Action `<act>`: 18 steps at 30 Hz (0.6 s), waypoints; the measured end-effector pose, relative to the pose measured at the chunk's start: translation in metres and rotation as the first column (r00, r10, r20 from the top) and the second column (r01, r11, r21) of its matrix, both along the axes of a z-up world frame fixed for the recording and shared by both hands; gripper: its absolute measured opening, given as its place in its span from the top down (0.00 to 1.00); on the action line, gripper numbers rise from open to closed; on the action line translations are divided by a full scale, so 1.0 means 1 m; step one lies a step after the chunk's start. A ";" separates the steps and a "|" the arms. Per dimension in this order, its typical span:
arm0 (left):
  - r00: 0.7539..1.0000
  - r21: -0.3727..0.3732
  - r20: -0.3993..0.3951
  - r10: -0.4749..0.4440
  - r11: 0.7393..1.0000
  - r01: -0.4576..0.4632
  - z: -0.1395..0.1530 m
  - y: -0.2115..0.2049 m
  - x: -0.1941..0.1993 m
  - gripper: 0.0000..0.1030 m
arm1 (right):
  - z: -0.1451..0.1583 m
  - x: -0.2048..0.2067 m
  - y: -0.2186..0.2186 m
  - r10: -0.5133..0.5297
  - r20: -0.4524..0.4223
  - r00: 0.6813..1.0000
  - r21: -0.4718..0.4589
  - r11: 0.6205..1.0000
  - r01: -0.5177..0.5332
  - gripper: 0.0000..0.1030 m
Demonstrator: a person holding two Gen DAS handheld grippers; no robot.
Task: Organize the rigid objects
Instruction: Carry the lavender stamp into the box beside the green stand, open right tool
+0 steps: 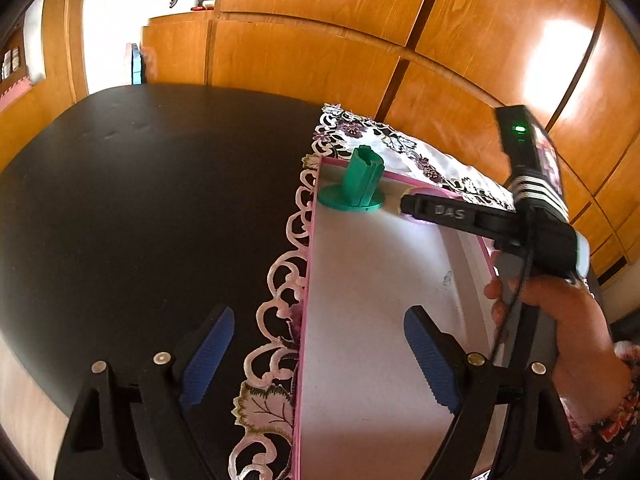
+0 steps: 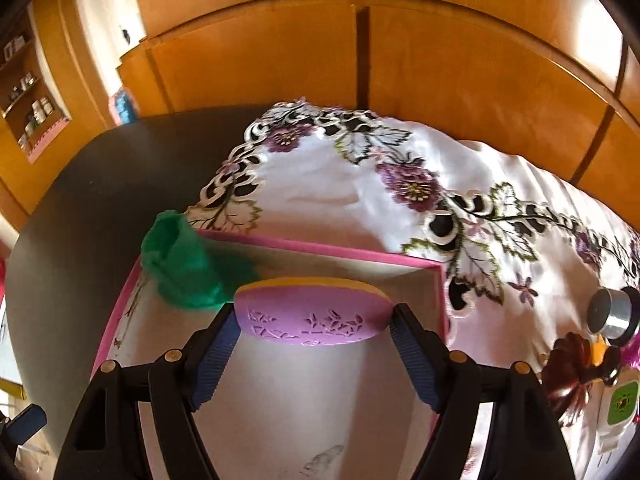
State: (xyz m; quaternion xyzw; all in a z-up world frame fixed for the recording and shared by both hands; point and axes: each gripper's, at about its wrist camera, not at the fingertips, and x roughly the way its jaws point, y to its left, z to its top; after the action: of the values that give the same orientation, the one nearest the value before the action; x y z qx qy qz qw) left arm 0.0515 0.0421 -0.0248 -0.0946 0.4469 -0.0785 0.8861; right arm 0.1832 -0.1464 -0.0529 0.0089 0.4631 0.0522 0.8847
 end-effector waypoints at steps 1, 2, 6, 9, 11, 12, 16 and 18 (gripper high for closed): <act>1.000 -0.003 0.000 0.001 1.000 -0.001 0.000 -0.001 0.000 0.15 | 0.004 -0.005 -0.003 0.001 0.016 1.000 0.026 1.000 -0.001 0.24; 1.000 -0.007 -0.005 0.002 1.000 -0.002 -0.001 -0.002 0.001 0.15 | 0.008 -0.010 -0.006 0.001 0.029 1.000 0.046 0.999 -0.002 0.24; 1.000 -0.018 -0.005 -0.006 1.000 0.006 -0.002 -0.008 0.000 0.15 | 0.021 -0.036 -0.021 -0.004 0.067 0.998 0.102 0.995 -0.003 0.24; 1.000 -0.021 -0.006 -0.013 1.000 0.012 -0.002 -0.014 -0.001 0.15 | 0.028 -0.058 -0.030 -0.003 0.081 0.997 0.127 0.992 -0.008 0.24; 1.000 -0.024 -0.008 -0.021 1.000 0.020 -0.002 -0.019 -0.002 0.15 | 0.034 -0.074 -0.036 -0.005 0.098 0.995 0.137 0.991 -0.008 0.24; 1.000 -0.024 -0.007 -0.023 0.999 0.023 -0.002 -0.020 -0.003 0.15 | 0.036 -0.081 -0.039 -0.008 0.105 0.994 0.140 0.990 -0.006 0.24; 0.999 -0.016 -0.003 -0.050 0.999 0.050 -0.001 -0.032 -0.007 0.15 | 0.041 -0.100 -0.047 -0.019 0.120 0.993 0.125 0.992 0.004 0.24; 0.998 -0.013 0.000 -0.065 0.998 0.065 0.000 -0.037 -0.010 0.15 | 0.043 -0.110 -0.053 -0.029 0.127 0.991 0.118 0.993 0.014 0.24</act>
State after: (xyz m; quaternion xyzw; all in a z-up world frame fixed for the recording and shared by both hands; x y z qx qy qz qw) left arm 0.0417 0.0047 -0.0249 -0.0856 0.4496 -0.1100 0.8823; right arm 0.0728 -0.1990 -0.0096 0.0624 0.4011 0.0704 0.9112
